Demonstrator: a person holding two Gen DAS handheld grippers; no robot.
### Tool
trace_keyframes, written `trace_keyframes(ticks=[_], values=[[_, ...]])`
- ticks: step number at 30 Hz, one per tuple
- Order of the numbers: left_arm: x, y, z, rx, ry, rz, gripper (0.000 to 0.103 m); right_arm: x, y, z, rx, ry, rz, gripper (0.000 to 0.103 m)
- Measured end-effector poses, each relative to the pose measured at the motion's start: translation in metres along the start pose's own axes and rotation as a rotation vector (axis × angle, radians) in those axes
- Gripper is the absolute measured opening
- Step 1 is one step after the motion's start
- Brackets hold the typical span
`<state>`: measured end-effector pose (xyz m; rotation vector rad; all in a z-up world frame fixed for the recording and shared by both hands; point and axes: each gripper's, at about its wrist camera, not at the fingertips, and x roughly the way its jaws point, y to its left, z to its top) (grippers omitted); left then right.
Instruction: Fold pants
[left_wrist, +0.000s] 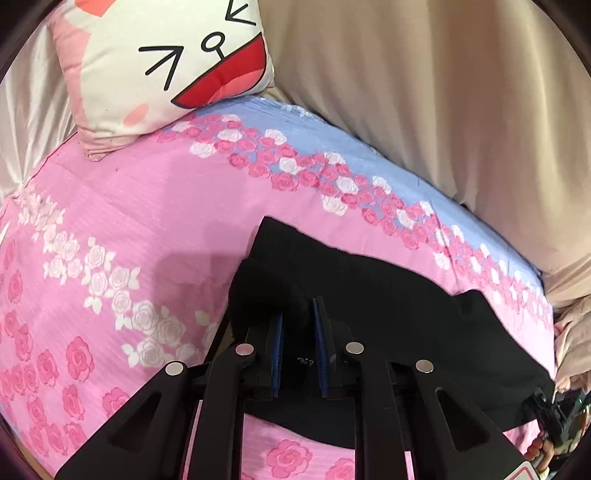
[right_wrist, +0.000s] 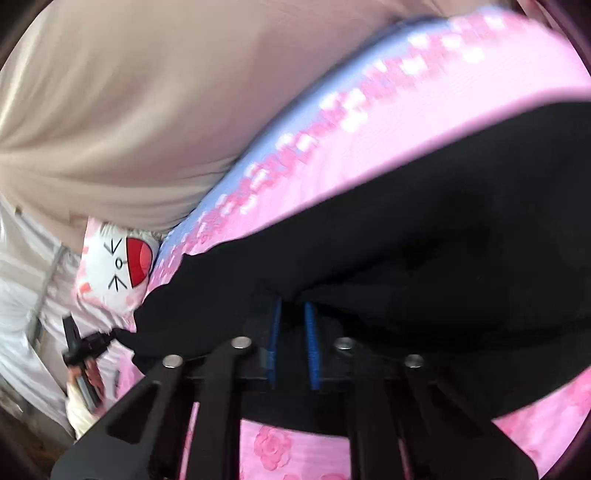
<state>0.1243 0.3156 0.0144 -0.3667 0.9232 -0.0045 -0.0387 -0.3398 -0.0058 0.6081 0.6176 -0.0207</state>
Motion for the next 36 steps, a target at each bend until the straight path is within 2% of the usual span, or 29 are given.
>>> trace_keyframes(ticks=[2, 4, 5, 6, 7, 8, 11, 12, 14, 15, 17, 18, 19, 21, 26, 28, 30, 33, 35, 36], values=[[-0.008, 0.002, 0.0, -0.001, -0.014, -0.01, 0.016, -0.034, 0.013, 0.003, -0.054, -0.047, 0.04, 0.004], [-0.012, 0.006, -0.004, -0.008, -0.022, -0.008, 0.017, -0.051, 0.01, 0.0, -0.101, -0.016, 0.034, 0.003], [-0.01, 0.009, -0.008, -0.011, -0.022, 0.008, 0.017, -0.05, 0.004, -0.002, -0.12, 0.01, -0.02, 0.003], [-0.002, 0.011, -0.014, -0.001, -0.002, 0.04, 0.017, -0.045, -0.009, -0.008, -0.129, 0.05, -0.133, 0.003], [0.007, 0.015, -0.02, -0.001, 0.025, 0.064, 0.017, -0.04, -0.026, -0.016, -0.108, 0.099, -0.204, 0.004], [0.013, 0.018, -0.025, -0.007, 0.044, 0.076, 0.017, -0.04, -0.041, -0.022, -0.063, 0.126, -0.212, 0.004], [0.02, 0.029, -0.041, -0.034, 0.052, 0.102, 0.02, -0.059, -0.053, -0.028, -0.013, 0.07, -0.193, 0.01], [0.016, 0.029, -0.043, -0.036, 0.045, 0.112, 0.031, -0.069, -0.054, -0.026, -0.006, 0.038, -0.193, 0.013], [0.0, 0.027, -0.044, -0.031, 0.005, 0.179, 0.038, -0.084, -0.056, -0.019, 0.007, -0.006, -0.207, 0.016], [-0.014, 0.024, -0.043, -0.017, -0.03, 0.232, 0.038, -0.095, -0.063, -0.014, 0.02, -0.035, -0.224, 0.019], [-0.036, 0.016, -0.04, 0.007, -0.091, 0.32, 0.038, -0.111, -0.08, -0.01, 0.039, -0.074, -0.289, 0.032], [-0.043, 0.014, -0.039, 0.012, -0.109, 0.341, 0.04, -0.119, -0.09, -0.007, 0.063, -0.095, -0.341, 0.041], [-0.053, 0.008, -0.039, 0.02, -0.136, 0.362, 0.041, -0.125, -0.096, -0.004, 0.082, -0.111, -0.358, 0.041], [-0.065, -0.006, -0.037, 0.034, -0.167, 0.336, 0.055, -0.135, -0.11, -0.001, 0.113, -0.133, -0.367, 0.041], [-0.058, -0.068, -0.043, 0.113, -0.169, 0.247, 0.058, -0.137, -0.139, -0.004, 0.211, -0.134, -0.461, 0.041], [-0.045, -0.095, -0.051, 0.148, -0.132, 0.199, 0.061, -0.143, -0.144, -0.011, 0.239, -0.148, -0.472, 0.045], [-0.026, -0.123, -0.061, 0.2, -0.08, 0.163, 0.061, -0.158, -0.157, -0.015, 0.275, -0.206, -0.527, 0.055], [-0.007, -0.15, -0.076, 0.247, -0.035, 0.136, 0.061, -0.174, -0.18, -0.014, 0.325, -0.271, -0.56, 0.055], [0.006, -0.165, -0.083, 0.259, -0.004, 0.112, 0.061, -0.176, -0.196, -0.007, 0.341, -0.288, -0.521, 0.053], [0.013, -0.172, -0.086, 0.26, 0.01, 0.1, 0.061, -0.174, -0.201, 0.0, 0.328, -0.272, -0.515, 0.049]])
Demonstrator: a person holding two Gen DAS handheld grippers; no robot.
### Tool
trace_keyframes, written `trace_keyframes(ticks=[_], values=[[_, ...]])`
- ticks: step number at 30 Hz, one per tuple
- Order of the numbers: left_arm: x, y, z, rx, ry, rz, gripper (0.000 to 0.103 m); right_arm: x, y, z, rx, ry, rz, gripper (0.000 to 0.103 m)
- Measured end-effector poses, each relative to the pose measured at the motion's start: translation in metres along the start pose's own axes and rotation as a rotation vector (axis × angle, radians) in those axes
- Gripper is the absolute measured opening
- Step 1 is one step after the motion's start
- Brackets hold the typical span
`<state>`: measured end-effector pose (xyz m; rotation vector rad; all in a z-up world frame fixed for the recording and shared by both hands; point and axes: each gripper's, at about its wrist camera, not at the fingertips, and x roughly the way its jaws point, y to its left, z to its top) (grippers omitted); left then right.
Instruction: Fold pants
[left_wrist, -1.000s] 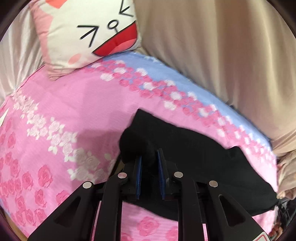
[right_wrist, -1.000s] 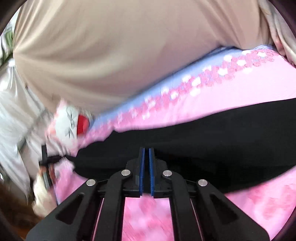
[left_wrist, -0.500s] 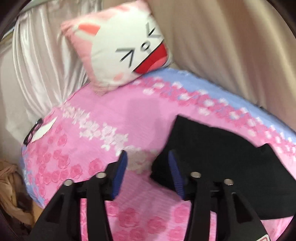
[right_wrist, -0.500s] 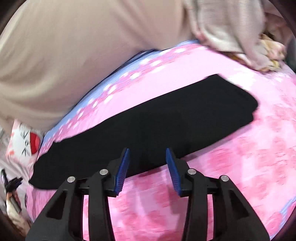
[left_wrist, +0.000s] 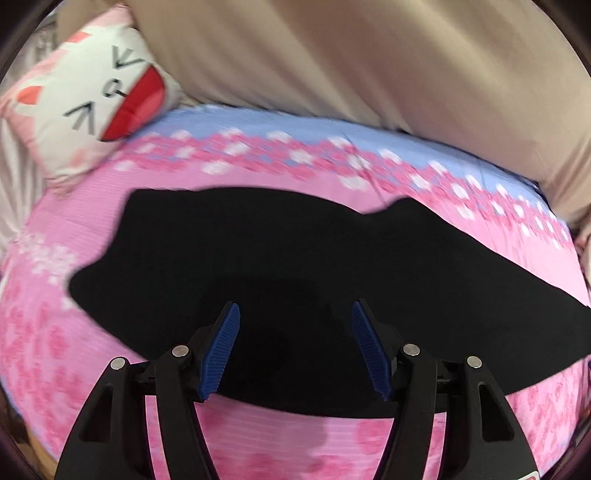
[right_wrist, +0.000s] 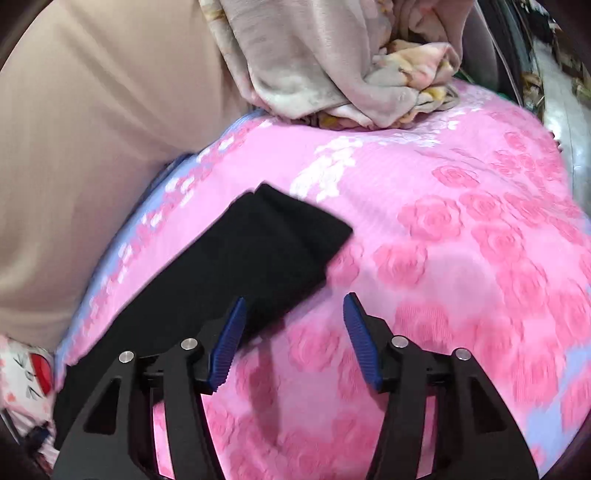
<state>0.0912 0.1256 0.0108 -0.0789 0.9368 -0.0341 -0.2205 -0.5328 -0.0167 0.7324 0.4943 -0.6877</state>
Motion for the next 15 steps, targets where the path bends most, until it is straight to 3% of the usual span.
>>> trace_keyframes(ticks=[1, 3, 8, 12, 14, 15], values=[[0.003, -0.005, -0.001, -0.003, 0.007, -0.003, 0.061, 0.005, 0.003, 0.005, -0.032, 0.016, -0.018, 0.018], [0.01, -0.012, -0.004, -0.007, 0.016, -0.001, 0.061, 0.0, 0.017, 0.015, -0.105, -0.021, -0.038, 0.01], [0.012, -0.019, -0.008, 0.005, 0.027, 0.028, 0.061, -0.029, 0.049, 0.047, -0.261, -0.127, -0.046, 0.009], [0.022, -0.01, -0.015, -0.008, 0.047, 0.054, 0.061, 0.028, 0.012, 0.041, -0.231, 0.08, -0.111, 0.012], [0.027, -0.004, -0.017, -0.022, 0.063, 0.069, 0.061, 0.014, 0.013, 0.039, -0.203, 0.024, -0.097, 0.017], [0.028, 0.001, -0.017, -0.029, 0.066, 0.082, 0.061, -0.003, 0.019, 0.04, -0.184, -0.058, -0.152, 0.024]])
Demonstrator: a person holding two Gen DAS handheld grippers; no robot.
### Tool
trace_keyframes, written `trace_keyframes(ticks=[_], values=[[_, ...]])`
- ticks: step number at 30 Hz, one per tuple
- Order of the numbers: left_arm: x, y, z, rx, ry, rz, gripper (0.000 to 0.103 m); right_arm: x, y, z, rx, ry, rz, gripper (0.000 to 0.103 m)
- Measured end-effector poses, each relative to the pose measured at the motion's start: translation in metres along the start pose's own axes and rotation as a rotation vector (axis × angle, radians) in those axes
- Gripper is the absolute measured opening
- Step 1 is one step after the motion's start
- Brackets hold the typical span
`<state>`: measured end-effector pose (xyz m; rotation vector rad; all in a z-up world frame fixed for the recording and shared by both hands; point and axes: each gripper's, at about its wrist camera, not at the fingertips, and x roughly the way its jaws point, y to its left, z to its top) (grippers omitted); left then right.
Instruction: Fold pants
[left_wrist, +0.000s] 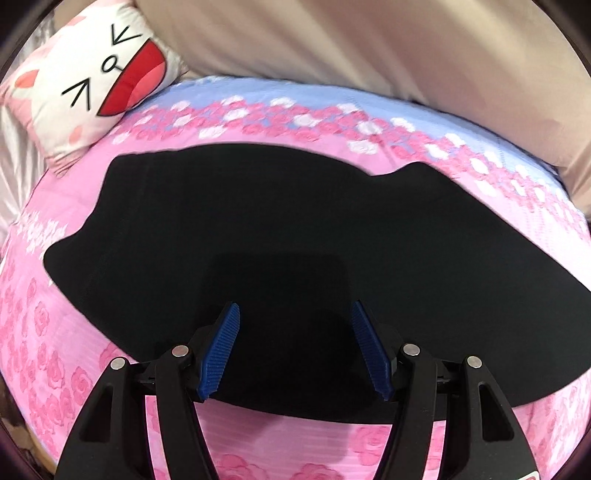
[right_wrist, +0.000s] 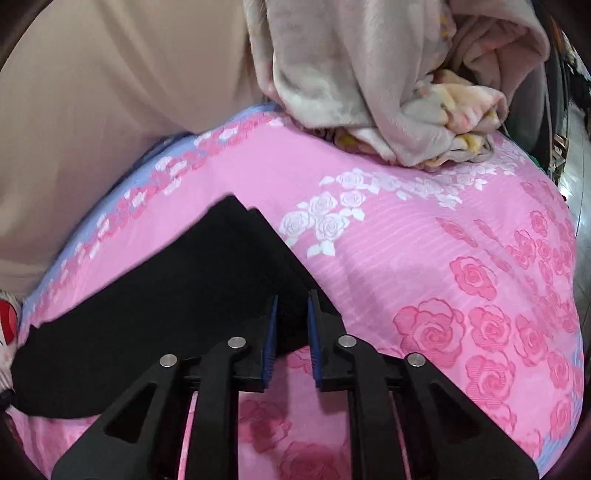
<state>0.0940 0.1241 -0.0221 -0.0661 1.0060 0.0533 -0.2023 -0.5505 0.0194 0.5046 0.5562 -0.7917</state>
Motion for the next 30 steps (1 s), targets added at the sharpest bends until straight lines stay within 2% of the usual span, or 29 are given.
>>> trace_keyframes(ticks=[2, 3, 4, 5, 6, 7, 8, 10, 11, 12, 15, 16, 17, 19, 21, 23, 25, 26, 27, 29, 30], values=[[-0.001, 0.006, 0.002, -0.007, -0.006, 0.006, 0.061, -0.022, 0.01, 0.003, -0.024, -0.093, -0.097, 0.029], [-0.002, 0.009, 0.006, -0.01, -0.015, 0.006, 0.061, -0.038, 0.024, 0.004, -0.047, -0.145, -0.106, 0.029], [-0.002, 0.009, 0.01, -0.005, -0.021, 0.004, 0.061, -0.044, 0.033, 0.005, -0.057, -0.152, -0.067, 0.028], [-0.001, 0.008, 0.014, 0.004, -0.027, 0.006, 0.061, -0.05, 0.056, 0.005, -0.088, -0.135, 0.035, 0.028], [0.002, 0.005, 0.022, 0.02, -0.035, 0.015, 0.062, -0.05, 0.071, 0.005, -0.114, -0.115, 0.101, 0.028], [0.007, 0.002, 0.029, 0.037, -0.041, 0.019, 0.066, -0.049, 0.1, 0.001, -0.167, -0.078, 0.19, 0.028], [0.014, 0.0, 0.036, 0.05, -0.042, 0.02, 0.076, -0.046, 0.13, -0.005, -0.227, -0.037, 0.266, 0.028], [0.042, -0.002, 0.054, 0.072, -0.007, 0.053, 0.077, -0.037, 0.189, -0.021, -0.333, 0.043, 0.378, 0.028], [0.056, 0.001, 0.061, 0.066, 0.011, 0.078, 0.082, -0.029, 0.225, -0.031, -0.391, 0.096, 0.451, 0.028], [0.063, 0.005, 0.068, 0.055, -0.002, 0.062, 0.085, -0.025, 0.249, -0.037, -0.421, 0.132, 0.501, 0.028], [0.07, 0.016, 0.089, 0.01, -0.012, 0.025, 0.084, -0.001, 0.341, -0.069, -0.529, 0.264, 0.664, 0.028], [0.068, 0.018, 0.094, -0.005, -0.032, 0.036, 0.083, 0.007, 0.376, -0.08, -0.585, 0.295, 0.694, 0.028], [0.066, 0.02, 0.098, -0.01, -0.037, 0.032, 0.082, 0.015, 0.41, -0.091, -0.648, 0.314, 0.715, 0.031], [0.058, 0.027, 0.101, -0.04, -0.054, -0.031, 0.081, 0.028, 0.459, -0.109, -0.723, 0.324, 0.725, 0.042], [0.054, 0.034, 0.104, -0.036, -0.065, -0.055, 0.082, 0.045, 0.505, -0.126, -0.769, 0.397, 0.772, 0.042], [0.054, 0.043, 0.104, -0.033, -0.083, -0.029, 0.082, 0.053, 0.54, -0.146, -0.83, 0.477, 0.818, 0.041], [0.059, 0.054, 0.105, -0.044, -0.098, 0.017, 0.082, 0.058, 0.571, -0.171, -0.959, 0.486, 0.816, 0.024], [0.063, 0.059, 0.105, -0.049, -0.105, 0.023, 0.082, 0.068, 0.584, -0.18, -1.017, 0.465, 0.769, 0.023], [0.068, 0.063, 0.104, -0.058, -0.1, 0.007, 0.082, 0.076, 0.593, -0.18, -1.031, 0.423, 0.762, 0.018], [0.076, 0.069, 0.104, -0.075, -0.09, -0.016, 0.082, 0.091, 0.602, -0.169, -0.974, 0.419, 0.755, 0.013], [0.078, 0.069, 0.103, -0.07, -0.098, -0.014, 0.082, 0.098, 0.607, -0.161, -0.949, 0.396, 0.7, 0.0]])
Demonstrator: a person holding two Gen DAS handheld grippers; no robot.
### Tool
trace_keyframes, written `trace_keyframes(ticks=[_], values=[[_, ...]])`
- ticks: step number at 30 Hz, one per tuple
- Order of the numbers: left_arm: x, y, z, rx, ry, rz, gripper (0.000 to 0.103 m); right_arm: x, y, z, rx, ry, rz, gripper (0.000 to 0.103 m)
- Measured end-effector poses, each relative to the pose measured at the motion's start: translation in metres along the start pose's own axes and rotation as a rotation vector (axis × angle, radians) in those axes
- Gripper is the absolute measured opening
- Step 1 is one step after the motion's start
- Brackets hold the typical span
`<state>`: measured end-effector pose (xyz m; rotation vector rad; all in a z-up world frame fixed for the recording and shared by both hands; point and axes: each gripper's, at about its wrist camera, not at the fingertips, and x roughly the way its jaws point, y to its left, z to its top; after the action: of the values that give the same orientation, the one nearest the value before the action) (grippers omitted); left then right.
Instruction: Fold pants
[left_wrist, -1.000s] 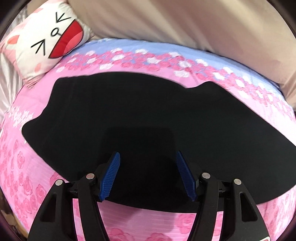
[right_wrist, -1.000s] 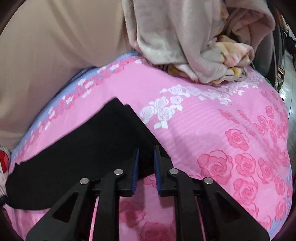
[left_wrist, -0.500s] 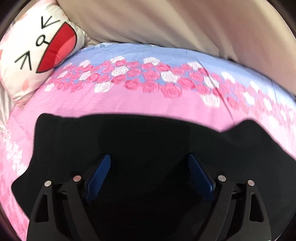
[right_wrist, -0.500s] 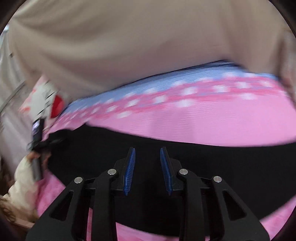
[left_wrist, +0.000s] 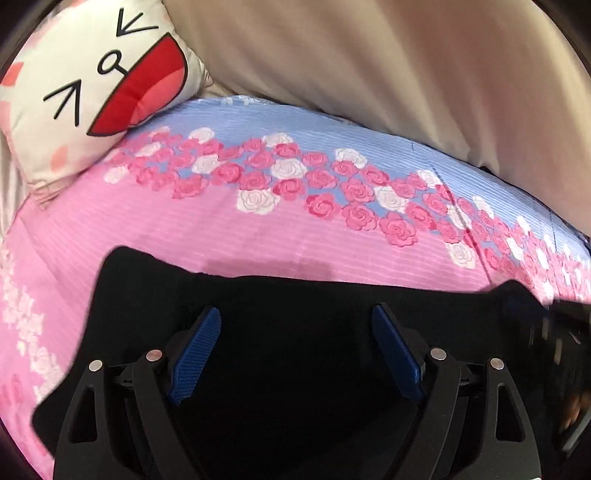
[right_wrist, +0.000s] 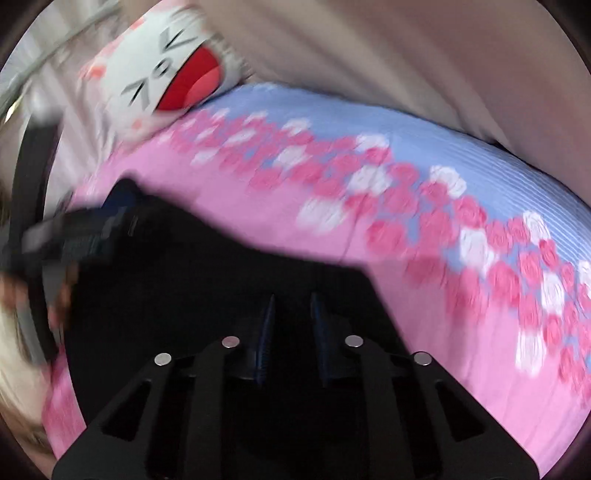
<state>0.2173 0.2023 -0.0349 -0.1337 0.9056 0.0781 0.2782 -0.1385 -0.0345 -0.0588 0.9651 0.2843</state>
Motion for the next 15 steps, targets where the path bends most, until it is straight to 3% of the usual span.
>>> trace_keyframes(ticks=[2, 3, 5, 7, 8, 9, 11, 15], values=[[-0.005, -0.004, -0.002, 0.027, -0.022, 0.011, 0.082, -0.011, -0.002, 0.001, 0.036, -0.028, -0.001, 0.0], [-0.009, -0.004, -0.003, 0.036, -0.041, 0.011, 0.082, -0.018, 0.005, -0.003, 0.027, -0.04, 0.017, 0.005], [-0.013, 0.0, -0.004, 0.032, -0.064, 0.0, 0.082, -0.032, 0.023, -0.015, -0.017, -0.044, 0.056, 0.005], [-0.009, 0.005, -0.005, 0.016, -0.052, -0.025, 0.082, -0.027, 0.04, -0.031, -0.098, -0.018, 0.049, 0.003], [-0.005, 0.006, -0.005, 0.015, -0.04, -0.026, 0.082, -0.016, 0.036, -0.036, -0.091, 0.01, 0.011, 0.003], [-0.005, 0.005, -0.006, 0.027, -0.034, -0.023, 0.082, -0.02, 0.028, -0.039, -0.041, -0.011, 0.037, 0.002], [-0.015, 0.004, -0.009, 0.043, -0.049, -0.012, 0.082, -0.046, 0.027, -0.052, 0.019, -0.037, 0.04, 0.009], [-0.046, 0.013, -0.033, 0.089, -0.076, 0.04, 0.082, -0.084, 0.046, -0.101, -0.021, -0.031, 0.125, 0.008]])
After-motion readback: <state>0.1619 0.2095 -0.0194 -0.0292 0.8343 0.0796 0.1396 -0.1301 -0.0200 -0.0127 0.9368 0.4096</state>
